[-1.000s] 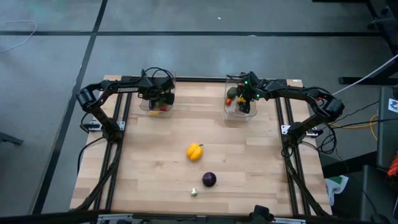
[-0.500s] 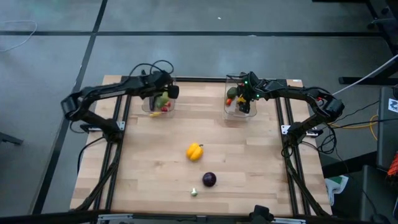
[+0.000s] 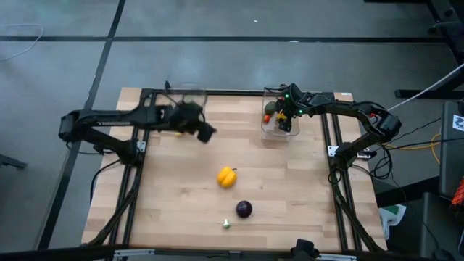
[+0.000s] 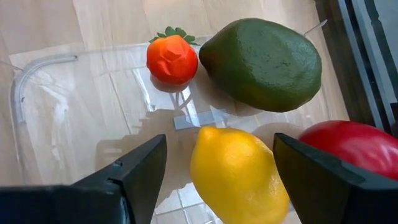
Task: Sort produce into baskets
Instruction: Put the green mushroom into the left transparent bin
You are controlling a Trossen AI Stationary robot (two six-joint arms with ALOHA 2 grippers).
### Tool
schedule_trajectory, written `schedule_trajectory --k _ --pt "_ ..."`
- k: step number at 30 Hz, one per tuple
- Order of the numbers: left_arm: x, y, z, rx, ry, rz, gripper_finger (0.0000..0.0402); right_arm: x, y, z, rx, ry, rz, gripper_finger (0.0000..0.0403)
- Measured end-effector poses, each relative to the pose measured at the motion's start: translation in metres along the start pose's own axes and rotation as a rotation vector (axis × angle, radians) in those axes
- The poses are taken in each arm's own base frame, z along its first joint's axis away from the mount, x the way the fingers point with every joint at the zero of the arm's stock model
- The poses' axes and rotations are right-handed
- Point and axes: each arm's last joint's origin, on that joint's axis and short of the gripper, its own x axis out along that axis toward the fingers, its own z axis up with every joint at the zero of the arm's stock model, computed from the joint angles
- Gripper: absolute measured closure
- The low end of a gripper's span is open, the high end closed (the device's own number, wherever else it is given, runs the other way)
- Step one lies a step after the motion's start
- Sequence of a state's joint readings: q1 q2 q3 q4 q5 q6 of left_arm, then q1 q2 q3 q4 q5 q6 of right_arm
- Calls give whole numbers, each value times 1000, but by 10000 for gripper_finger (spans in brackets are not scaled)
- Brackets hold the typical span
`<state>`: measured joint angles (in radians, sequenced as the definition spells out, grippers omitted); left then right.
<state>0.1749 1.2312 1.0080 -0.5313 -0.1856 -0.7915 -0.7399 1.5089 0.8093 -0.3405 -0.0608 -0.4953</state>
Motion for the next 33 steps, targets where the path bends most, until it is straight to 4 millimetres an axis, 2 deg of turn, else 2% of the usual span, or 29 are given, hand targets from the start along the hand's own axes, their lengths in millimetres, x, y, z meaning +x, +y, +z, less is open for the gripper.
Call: schedule_trajectory --k 6,10,14,19,25,33 --pt "-9 -49 -44 98 33 -180 76 0 0 0 0 0 0 111" --pt "-7 -77 -76 146 68 -281 76 0 0 0 0 0 0 111" --pt "1 -103 -109 202 95 -381 76 0 0 0 0 0 0 111" --pt "24 -128 -154 320 100 -480 76 0 0 0 0 -1 0 111" --pt "47 -139 -203 373 137 -533 76 0 0 0 0 -2 0 111" --pt "64 -136 -243 439 204 -504 76 0 0 0 0 -4 1 111"
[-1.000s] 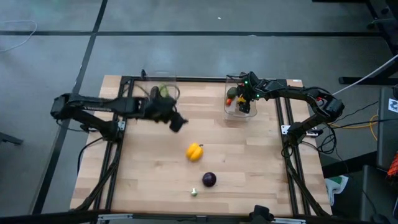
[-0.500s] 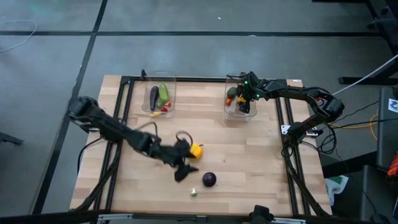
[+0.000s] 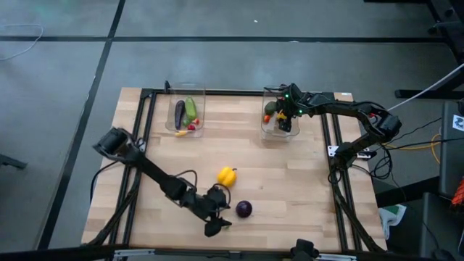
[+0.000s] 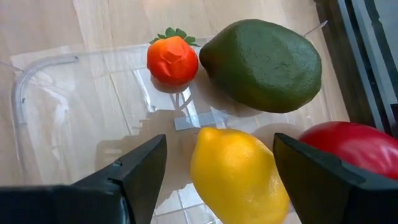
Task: Sort produce into baskets
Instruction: Put the green mushroom into the left transparent bin
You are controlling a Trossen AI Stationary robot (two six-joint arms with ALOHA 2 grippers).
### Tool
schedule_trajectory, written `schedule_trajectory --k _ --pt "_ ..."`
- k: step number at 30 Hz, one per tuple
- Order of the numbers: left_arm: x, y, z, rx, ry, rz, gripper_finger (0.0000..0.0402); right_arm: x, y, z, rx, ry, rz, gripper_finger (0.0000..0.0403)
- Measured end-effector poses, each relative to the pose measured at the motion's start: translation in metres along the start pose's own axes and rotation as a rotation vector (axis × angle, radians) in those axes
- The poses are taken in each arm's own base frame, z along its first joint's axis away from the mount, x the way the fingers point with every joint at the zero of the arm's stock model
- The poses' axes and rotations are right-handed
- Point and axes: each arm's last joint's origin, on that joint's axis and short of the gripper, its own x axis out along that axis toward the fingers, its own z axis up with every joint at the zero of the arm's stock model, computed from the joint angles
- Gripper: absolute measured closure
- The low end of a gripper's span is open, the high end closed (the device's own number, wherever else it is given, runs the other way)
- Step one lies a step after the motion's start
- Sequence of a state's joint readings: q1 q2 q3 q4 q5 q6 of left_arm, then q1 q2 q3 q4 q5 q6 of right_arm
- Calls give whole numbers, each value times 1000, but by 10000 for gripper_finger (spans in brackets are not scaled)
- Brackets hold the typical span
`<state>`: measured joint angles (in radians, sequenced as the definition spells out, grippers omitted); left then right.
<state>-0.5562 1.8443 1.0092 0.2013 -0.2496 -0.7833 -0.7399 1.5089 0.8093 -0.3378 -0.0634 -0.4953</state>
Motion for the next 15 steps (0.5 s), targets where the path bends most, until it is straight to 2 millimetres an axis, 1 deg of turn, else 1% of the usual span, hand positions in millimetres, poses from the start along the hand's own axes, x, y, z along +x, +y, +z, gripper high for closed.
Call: schedule_trajectory --k 4,8,15 --pt "6 -3 -13 24 25 -4 76 0 0 0 0 0 0 111" --pt "11 -4 -23 84 41 -3 76 0 0 0 0 0 0 111" --pt "15 -4 -31 159 53 -3 77 0 0 0 0 0 1 111"
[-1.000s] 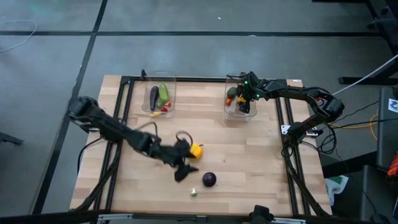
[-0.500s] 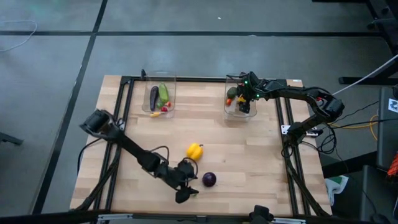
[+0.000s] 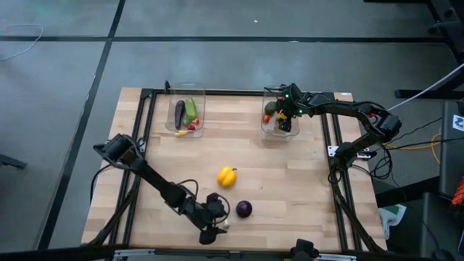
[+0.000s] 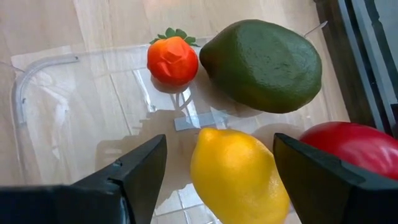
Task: Sort produce into baskets
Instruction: Put the green mushroom into the left transparent bin
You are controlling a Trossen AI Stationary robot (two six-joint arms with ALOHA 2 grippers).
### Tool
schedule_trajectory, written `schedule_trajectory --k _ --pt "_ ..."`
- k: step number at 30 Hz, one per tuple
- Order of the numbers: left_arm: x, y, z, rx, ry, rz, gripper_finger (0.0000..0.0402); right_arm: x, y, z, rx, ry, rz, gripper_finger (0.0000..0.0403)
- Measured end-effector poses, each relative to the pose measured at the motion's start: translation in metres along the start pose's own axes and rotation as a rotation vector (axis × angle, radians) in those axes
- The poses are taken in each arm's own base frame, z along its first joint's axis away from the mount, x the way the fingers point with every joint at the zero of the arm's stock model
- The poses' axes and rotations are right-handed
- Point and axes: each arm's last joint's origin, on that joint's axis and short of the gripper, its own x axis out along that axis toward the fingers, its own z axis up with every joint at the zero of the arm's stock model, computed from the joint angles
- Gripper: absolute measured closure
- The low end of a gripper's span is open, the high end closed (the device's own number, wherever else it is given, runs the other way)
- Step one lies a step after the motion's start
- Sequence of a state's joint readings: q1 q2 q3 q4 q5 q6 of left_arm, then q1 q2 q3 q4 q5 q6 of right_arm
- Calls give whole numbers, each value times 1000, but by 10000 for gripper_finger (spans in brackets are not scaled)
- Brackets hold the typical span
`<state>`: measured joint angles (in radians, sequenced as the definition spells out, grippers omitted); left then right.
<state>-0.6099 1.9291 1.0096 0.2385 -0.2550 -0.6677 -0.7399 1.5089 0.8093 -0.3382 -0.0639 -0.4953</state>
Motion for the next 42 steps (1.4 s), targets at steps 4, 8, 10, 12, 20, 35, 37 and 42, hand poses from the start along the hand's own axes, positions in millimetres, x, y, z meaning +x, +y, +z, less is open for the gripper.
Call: schedule_trajectory --k 4,8,10,12,20,35,37,42 --pt "5 0 -3 69 0 0 77 0 0 0 0 0 0 111" --pt "13 -1 -4 109 6 5 77 0 0 0 0 2 0 111" --pt "16 -2 -5 125 12 3 77 0 0 0 0 1 -1 111" --pt "18 -3 -8 129 22 2 77 0 0 0 0 1 -1 111" --pt "23 0 -16 171 53 17 107 0 0 0 0 2 -2 111" --pt "23 2 -18 130 75 41 235 0 0 0 0 6 -9 111" --pt "23 2 -18 109 71 44 248 -2 -1 3 0 10 -7 111" --pt "22 2 -18 67 66 45 263 -14 -7 15 0 22 -1 111"
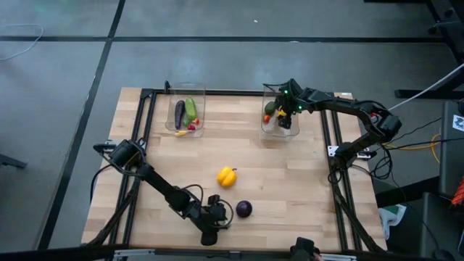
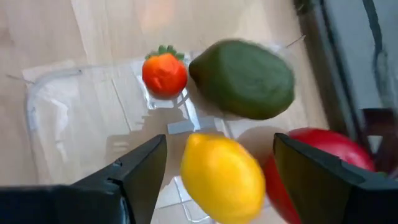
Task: Sort produce into baskets
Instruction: Put the green mushroom into the left transparent bin
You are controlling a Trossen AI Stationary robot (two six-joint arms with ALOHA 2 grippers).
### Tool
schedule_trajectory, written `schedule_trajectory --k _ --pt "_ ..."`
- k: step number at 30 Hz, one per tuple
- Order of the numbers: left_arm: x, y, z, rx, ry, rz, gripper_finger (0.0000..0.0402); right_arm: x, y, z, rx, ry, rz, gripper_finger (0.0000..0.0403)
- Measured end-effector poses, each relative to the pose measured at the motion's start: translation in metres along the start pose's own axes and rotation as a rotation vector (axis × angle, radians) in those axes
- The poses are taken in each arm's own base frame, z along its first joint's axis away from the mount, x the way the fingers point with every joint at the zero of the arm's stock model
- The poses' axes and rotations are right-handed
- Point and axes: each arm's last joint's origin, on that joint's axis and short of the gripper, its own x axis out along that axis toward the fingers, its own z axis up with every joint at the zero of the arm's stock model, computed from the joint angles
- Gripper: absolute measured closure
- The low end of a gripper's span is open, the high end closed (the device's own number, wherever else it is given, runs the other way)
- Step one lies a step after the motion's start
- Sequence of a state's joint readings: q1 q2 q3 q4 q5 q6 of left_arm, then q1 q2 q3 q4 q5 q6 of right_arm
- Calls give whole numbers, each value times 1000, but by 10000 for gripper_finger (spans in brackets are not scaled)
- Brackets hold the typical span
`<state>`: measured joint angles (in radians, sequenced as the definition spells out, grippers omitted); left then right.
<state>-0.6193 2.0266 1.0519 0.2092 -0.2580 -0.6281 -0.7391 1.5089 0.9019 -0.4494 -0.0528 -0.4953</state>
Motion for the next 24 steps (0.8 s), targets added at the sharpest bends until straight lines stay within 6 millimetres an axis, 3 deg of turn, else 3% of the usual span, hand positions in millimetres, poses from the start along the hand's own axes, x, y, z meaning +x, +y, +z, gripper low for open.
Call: schedule_trajectory --k 10,14,18,24 --pt "1 7 6 -66 -34 35 262 -39 -13 30 4 33 46 111" --pt "1 13 13 -86 -49 48 262 -58 -10 47 -13 16 89 111" --pt "2 17 18 -99 -62 54 262 -77 5 69 -66 -45 107 111" --pt "-5 18 35 -119 -106 41 261 -98 44 98 -204 -133 155 111"
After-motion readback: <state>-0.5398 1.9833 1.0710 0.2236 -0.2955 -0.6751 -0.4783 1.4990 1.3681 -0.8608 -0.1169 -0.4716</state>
